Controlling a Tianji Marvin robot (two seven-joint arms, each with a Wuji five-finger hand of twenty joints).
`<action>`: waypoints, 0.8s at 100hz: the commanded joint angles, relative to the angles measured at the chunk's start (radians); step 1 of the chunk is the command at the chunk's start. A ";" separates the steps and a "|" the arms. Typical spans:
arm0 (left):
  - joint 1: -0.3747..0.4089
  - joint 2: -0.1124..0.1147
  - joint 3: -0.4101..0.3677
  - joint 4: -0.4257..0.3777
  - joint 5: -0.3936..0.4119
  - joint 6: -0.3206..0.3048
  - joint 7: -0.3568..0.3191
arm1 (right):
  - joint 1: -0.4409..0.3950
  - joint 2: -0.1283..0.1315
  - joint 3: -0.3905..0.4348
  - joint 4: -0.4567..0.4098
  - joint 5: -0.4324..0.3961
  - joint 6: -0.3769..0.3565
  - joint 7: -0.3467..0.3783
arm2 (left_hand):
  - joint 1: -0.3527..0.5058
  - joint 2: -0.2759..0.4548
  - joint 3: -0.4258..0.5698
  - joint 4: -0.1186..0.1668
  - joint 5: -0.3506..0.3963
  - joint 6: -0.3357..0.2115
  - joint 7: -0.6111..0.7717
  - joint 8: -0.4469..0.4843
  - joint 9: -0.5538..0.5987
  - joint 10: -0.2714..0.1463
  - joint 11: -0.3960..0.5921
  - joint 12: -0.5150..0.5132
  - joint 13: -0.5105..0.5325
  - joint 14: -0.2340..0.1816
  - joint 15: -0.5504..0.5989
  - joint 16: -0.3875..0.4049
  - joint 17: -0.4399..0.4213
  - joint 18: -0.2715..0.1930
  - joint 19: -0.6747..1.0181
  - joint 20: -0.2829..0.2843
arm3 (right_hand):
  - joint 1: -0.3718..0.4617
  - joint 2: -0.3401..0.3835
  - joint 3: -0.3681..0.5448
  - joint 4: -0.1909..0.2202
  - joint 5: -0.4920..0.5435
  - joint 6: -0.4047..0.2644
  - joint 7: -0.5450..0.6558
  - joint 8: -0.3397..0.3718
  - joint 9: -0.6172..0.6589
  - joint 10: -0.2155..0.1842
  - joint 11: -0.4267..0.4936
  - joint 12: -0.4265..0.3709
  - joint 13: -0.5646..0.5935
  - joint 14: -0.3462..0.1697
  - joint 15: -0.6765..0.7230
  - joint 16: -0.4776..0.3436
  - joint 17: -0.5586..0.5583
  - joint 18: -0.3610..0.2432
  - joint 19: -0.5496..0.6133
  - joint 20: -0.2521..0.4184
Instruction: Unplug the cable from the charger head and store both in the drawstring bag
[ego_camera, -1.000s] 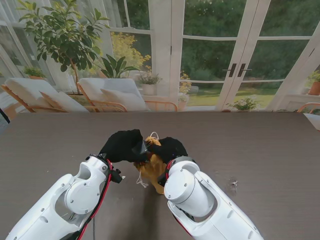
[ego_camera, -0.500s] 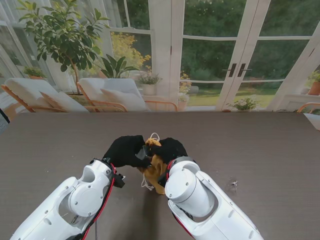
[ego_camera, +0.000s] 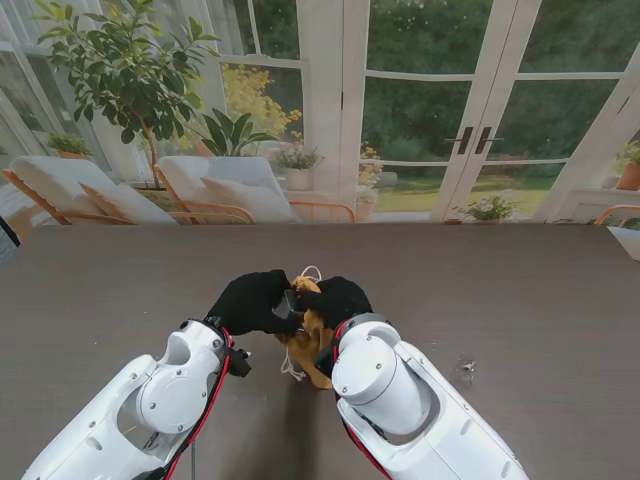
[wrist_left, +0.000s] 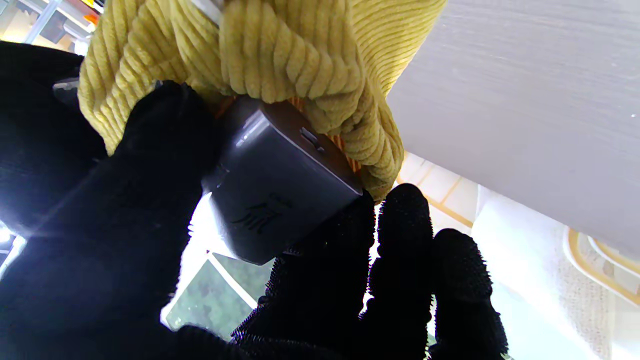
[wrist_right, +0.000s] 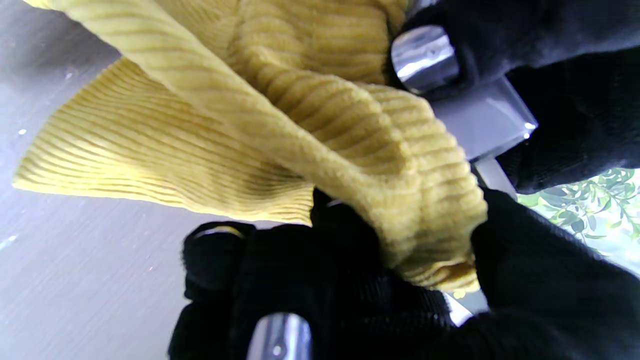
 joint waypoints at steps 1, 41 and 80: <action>-0.003 -0.006 -0.001 -0.020 -0.015 0.013 -0.030 | -0.008 -0.002 -0.004 -0.011 0.003 -0.008 0.018 | 0.189 0.190 0.130 0.082 0.038 -0.091 0.171 0.109 0.036 -0.039 0.022 -0.007 0.033 0.030 0.028 -0.002 0.017 -0.006 0.005 0.012 | 0.035 -0.031 0.020 -0.032 0.040 0.141 0.056 0.012 0.092 0.104 -0.012 0.010 -0.013 -0.167 0.060 -0.005 0.517 0.012 0.116 0.044; -0.009 -0.006 0.006 -0.017 -0.025 0.025 -0.041 | -0.011 -0.003 -0.004 -0.016 0.017 -0.017 0.017 | 0.116 0.200 0.189 0.084 0.031 0.000 -0.292 -0.037 -0.013 -0.007 -0.031 -0.068 0.067 0.019 0.035 -0.025 0.046 0.006 0.021 -0.009 | 0.038 -0.032 0.019 -0.037 0.040 0.145 0.054 0.011 0.092 0.105 -0.013 0.011 -0.013 -0.166 0.061 -0.006 0.517 0.013 0.116 0.044; 0.002 -0.006 -0.002 -0.034 -0.033 0.023 -0.040 | -0.018 -0.002 0.000 -0.022 0.036 -0.016 0.023 | 0.145 0.193 0.189 0.085 0.071 0.084 -0.634 -0.180 0.011 0.000 -0.047 -0.086 0.134 0.001 0.059 -0.027 0.110 0.023 0.051 -0.019 | 0.041 -0.034 0.020 -0.042 0.040 0.146 0.054 0.011 0.092 0.109 -0.014 0.012 -0.014 -0.164 0.062 -0.006 0.517 0.018 0.116 0.044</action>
